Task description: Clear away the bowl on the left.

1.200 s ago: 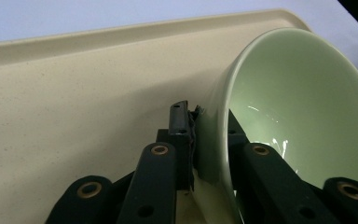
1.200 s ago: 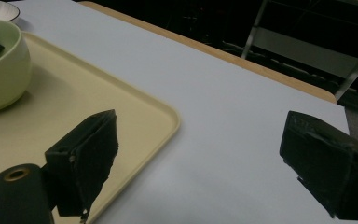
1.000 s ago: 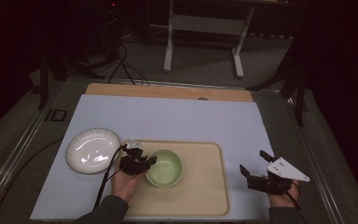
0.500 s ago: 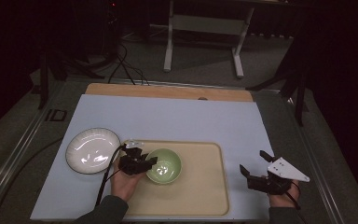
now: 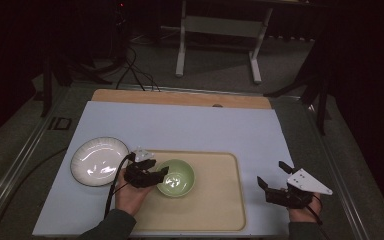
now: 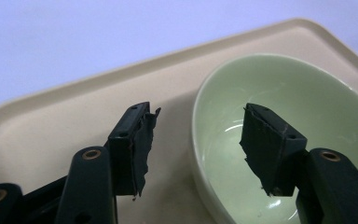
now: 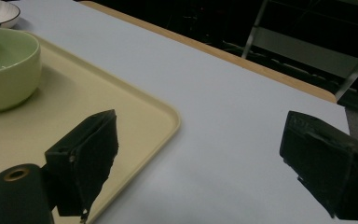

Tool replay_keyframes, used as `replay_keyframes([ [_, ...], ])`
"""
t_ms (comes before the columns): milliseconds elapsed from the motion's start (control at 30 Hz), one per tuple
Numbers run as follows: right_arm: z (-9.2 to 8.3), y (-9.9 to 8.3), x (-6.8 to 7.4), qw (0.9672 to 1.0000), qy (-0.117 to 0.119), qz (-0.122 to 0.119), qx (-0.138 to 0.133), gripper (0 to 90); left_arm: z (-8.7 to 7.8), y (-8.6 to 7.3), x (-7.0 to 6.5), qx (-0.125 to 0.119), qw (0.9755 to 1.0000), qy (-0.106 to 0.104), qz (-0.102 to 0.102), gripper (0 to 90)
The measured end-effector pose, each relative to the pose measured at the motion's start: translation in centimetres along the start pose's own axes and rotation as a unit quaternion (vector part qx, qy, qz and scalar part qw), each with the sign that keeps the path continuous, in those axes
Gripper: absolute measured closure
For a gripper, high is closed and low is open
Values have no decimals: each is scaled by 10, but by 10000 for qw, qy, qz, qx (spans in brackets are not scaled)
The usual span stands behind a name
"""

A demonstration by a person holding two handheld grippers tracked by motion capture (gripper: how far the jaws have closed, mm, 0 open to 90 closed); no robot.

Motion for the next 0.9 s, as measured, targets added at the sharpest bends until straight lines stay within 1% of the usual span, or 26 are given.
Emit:
replay_keyframes([
  [200, 0, 0, 0, 10000, 2, 2, 0, 109, -7, 2, 1, -34, 9999, 68, 122, 422],
  [267, 0, 0, 0, 10000, 3, 4, -3, 109, -13, 4, 0, -59, 9995, 119, 270, 417],
  [333, 0, 0, 0, 10000, 4, 4, -4, 109, -17, 6, -1, -129, 9991, 176, 356, 414],
  [467, 0, 0, 0, 10000, 7, 9, -6, 109, -26, 8, 0, -247, 9984, 232, 443, 396],
  [633, 0, 0, 0, 10000, 10, 11, -4, 109, -39, 10, 6, -377, 9977, 301, 483, 387],
  [767, 0, 0, 0, 10000, 10, 13, -3, 109, -50, 11, 11, -443, 9967, 431, 522, 385],
  [900, 0, 0, 0, 10000, 10, 10, -2, 109, -63, 10, 18, -537, 9960, 500, 517, 384],
])
Point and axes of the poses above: each handheld gripper's, and its own axes: z roughly forward along the jaws, y roughly out of its top, x roughly to its left, the point moved 4 cm from there along z, roughly forward along the jaws, and after that the axes turned 15 degrees about -y, right-handed, at the moved point
